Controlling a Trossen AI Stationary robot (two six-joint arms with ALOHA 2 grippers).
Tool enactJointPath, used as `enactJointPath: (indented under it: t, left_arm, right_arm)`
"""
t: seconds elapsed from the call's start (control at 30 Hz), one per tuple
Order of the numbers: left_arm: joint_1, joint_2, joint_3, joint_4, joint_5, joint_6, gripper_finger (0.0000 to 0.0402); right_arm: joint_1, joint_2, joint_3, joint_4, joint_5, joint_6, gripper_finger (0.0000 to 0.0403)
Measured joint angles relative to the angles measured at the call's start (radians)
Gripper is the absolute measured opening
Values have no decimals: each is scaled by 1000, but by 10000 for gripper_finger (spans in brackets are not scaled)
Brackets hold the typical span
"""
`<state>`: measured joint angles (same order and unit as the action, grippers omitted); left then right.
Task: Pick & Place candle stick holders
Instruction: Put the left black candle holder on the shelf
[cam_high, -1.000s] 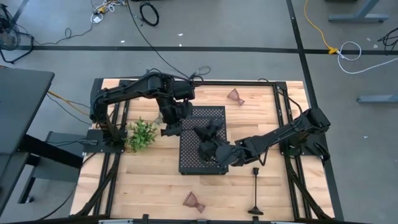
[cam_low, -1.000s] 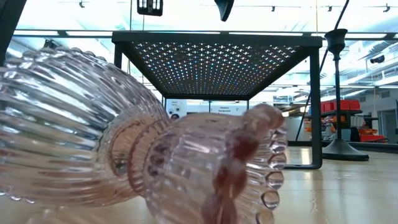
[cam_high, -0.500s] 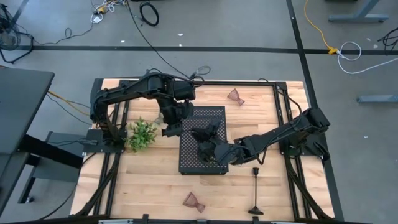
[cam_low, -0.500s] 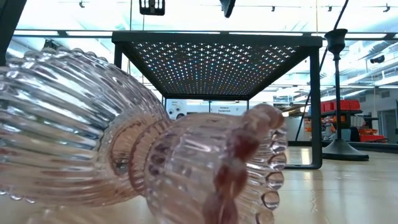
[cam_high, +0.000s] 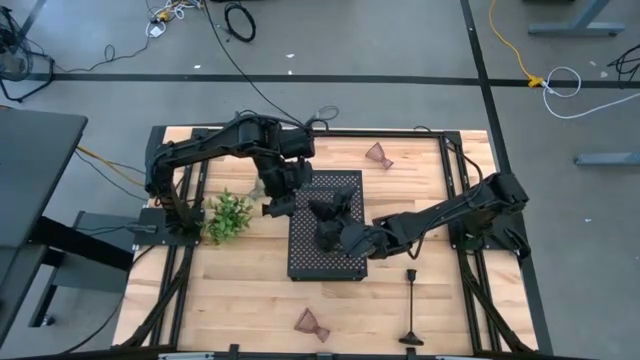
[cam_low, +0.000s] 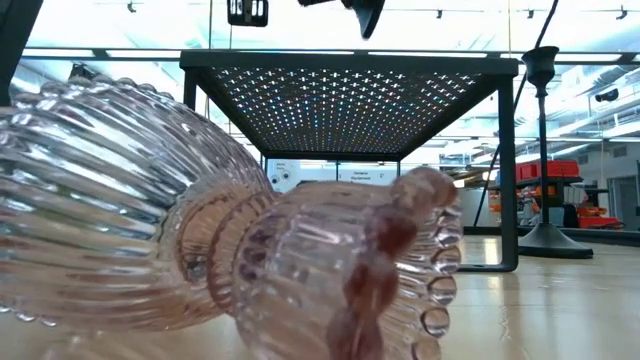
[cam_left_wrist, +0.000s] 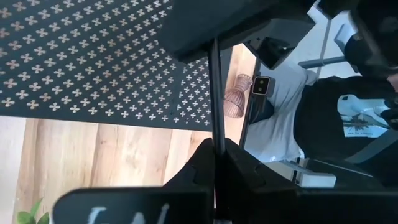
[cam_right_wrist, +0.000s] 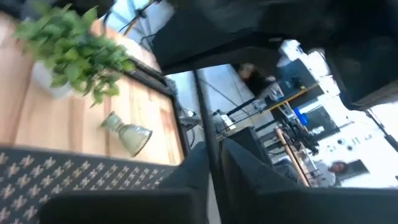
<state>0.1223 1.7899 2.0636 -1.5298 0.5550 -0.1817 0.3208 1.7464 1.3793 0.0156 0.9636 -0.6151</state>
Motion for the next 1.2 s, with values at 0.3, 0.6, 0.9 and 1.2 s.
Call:
enactJointPath:
  t: [0.3, 0.6, 0.9, 1.2]
  left_arm:
    - [0, -1, 2, 26, -18, 41, 31]
    - [5, -4, 33, 48, -54, 150, 47]
    - [12, -9, 172, 31, -12, 187, 82]
    - [9, -83, 266, 1, -48, 248, 107]
  right_arm:
    - [1, 1, -1, -36, 19, 37, 6]
    - [1, -9, 3, -86, 31, 113, 4]
    - [20, -67, 1, -213, 47, 242, 1]
    - [35, -142, -36, -428, -135, 597, 1]
